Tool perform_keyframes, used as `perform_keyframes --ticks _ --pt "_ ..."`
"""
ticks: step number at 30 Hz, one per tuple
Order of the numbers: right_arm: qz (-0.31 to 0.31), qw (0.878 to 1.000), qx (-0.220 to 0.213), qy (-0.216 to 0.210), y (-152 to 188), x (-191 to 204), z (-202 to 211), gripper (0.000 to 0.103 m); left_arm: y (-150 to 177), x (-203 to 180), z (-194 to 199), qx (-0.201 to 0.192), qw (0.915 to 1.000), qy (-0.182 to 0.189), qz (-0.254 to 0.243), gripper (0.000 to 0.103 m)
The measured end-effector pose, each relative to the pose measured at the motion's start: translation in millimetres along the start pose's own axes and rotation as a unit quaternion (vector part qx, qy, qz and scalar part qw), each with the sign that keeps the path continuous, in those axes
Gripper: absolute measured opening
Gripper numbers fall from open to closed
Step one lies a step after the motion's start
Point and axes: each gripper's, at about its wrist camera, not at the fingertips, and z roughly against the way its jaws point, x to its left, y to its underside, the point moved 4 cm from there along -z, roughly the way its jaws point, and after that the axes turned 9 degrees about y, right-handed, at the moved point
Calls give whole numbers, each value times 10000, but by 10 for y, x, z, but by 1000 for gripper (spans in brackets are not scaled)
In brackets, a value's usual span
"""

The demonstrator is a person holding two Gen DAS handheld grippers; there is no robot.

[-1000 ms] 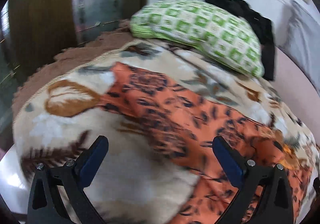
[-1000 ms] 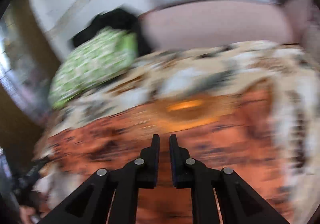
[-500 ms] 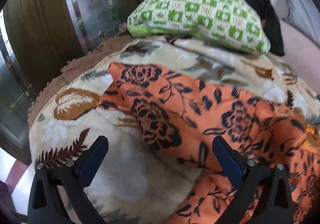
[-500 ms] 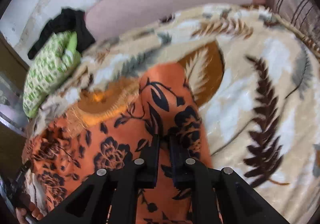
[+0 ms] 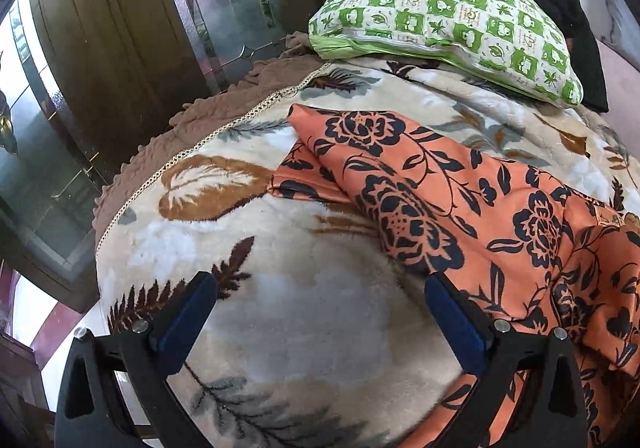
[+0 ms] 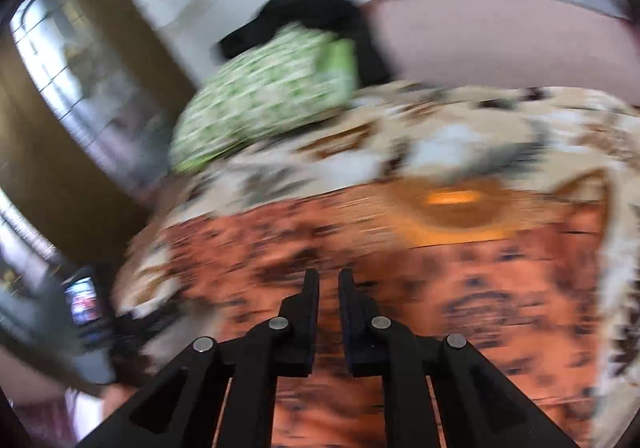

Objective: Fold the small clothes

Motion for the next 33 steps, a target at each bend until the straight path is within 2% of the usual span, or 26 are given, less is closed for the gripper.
perform_keyframes --ticks 4,7,11,13,16,20,22,24,25,26,27,28,30,31,32,33 --pt "85 9986 332 -414 255 473 -308 12 -12 59 30 -7 9999 81 93 103" --pt "-72 9971 294 -700 586 566 -377 12 -42 90 55 -32 9998 114 189 103" --pt "-92 9975 186 -675 898 593 -448 12 -59 98 101 -62 9994 258 223 103" --pt "-99 9977 -49 -671 940 616 -391 12 -66 125 108 -69 9994 268 225 103" --pt "-122 9945 -463 -936 886 680 -229 12 -66 239 73 19 9989 263 393 103" --pt "15 9909 -977 -921 803 854 -17 12 -68 361 33 81 9981 272 545 103" --pt "-227 9818 -1265 -1396 775 897 105 12 -61 367 20 96 9982 260 532 103" --pt "-253 9723 -1616 -1668 776 950 182 12 -53 354 9 124 9983 281 495 103" --pt "-272 9643 -1745 -1974 789 976 183 21 -51 342 7 133 9984 292 471 103" --pt "-313 9607 -1746 -2134 783 999 175 35 -52 336 9 132 9984 304 460 103" --pt "-340 9642 -1610 -2080 774 1019 144 80 -55 332 13 124 9984 317 454 103" --pt "-376 9644 -1512 -2136 763 1038 133 103 -60 329 15 120 9984 322 450 103" --pt "-385 9581 -1678 -2290 754 1045 208 103 -67 326 19 118 9983 337 454 103" --pt "-339 9609 -1735 -2132 746 1033 229 103 -69 330 19 123 9982 355 468 103" --pt "-263 9695 -1626 -1814 726 1025 186 103 -70 335 19 132 9980 374 484 103" --pt "-165 9792 -1294 -1557 705 1012 83 103 -70 342 17 137 9980 374 493 103"
